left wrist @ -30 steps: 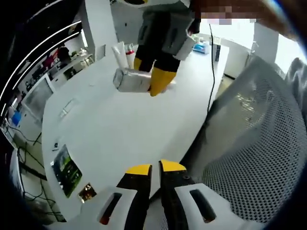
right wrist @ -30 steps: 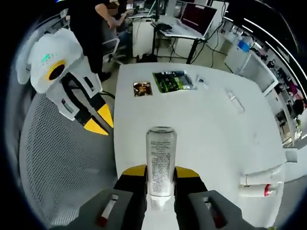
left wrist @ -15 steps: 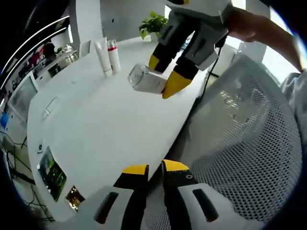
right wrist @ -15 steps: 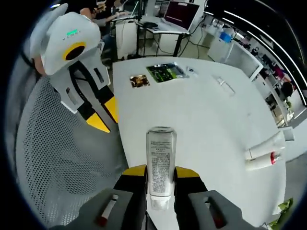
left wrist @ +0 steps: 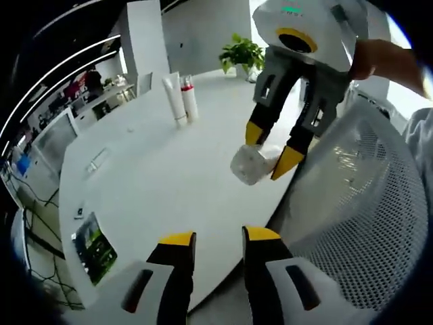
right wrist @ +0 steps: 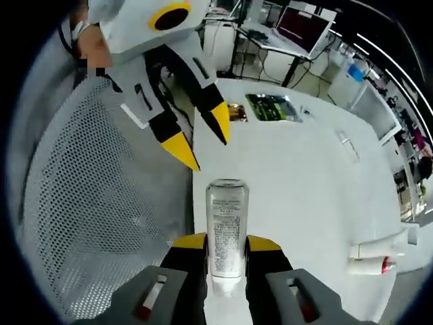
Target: Arrange the skincare products in the storage area until every visible bottle or jar stands upright without overlapping.
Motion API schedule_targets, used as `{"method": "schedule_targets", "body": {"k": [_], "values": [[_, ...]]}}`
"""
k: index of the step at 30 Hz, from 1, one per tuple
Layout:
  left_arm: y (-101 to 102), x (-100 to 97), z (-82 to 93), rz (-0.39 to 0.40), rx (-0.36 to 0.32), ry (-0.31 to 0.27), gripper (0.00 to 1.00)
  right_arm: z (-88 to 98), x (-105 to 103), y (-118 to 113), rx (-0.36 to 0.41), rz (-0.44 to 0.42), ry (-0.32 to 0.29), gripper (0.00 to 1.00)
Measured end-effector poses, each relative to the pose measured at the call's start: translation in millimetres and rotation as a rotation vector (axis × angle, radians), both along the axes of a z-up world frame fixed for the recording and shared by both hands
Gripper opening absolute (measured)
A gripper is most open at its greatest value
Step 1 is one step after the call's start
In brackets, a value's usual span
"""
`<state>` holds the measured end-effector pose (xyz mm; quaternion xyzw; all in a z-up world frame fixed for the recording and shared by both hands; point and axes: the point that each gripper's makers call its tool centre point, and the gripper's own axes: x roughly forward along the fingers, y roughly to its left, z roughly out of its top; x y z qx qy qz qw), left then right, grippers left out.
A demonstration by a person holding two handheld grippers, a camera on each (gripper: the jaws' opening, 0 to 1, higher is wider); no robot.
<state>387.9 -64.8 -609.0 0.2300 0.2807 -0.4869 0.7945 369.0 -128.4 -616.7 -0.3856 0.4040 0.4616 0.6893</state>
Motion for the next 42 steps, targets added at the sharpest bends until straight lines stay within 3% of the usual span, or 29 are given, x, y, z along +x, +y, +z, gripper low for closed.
{"method": "schedule_targets", "body": {"k": [3,4,7,11,18,23,26,30,33,42], "values": [[-5,-7.2,0.5,-0.045,0.011,-0.03,0.35,0.5,2,4,-0.036,0.06,0.0,0.12],[-8,-8.8,3.0,-0.084,0.021,-0.076,0.35,0.3,3,6,-0.038,0.067,0.0,0.12],[-13,-13.2,6.0,-0.133,0.036,-0.132,0.35,-4.6,3,7,-0.079,0.12,0.011,0.12],[-14,-13.9,2.6,-0.17,0.081,-0.172,0.37,-11.2,0,7,-0.12,0.176,0.029,0.12],[-22,-22.3,5.9,-0.238,0.066,-0.19,0.31,-11.8,-8,13,-0.174,0.297,0.043,0.12],[-20,-20.9,6.6,-0.24,0.078,-0.205,0.21,-3.9,-4,25,-0.188,0.354,0.028,0.12],[-17,-19.3,4.2,-0.235,0.107,-0.216,0.2,-2.5,-1,29,-0.211,0.386,0.01,0.12],[-16,-16.9,3.3,-0.222,0.106,-0.219,0.2,-0.3,0,28,-0.213,0.381,-0.003,0.12],[-15,-19.0,-1.0,-0.244,0.148,-0.239,0.19,1.3,-4,29,-0.196,0.382,-0.007,0.12],[-15,-15.1,4.5,-0.226,0.125,-0.239,0.18,10.2,-1,28,-0.196,0.406,-0.016,0.12]]}}
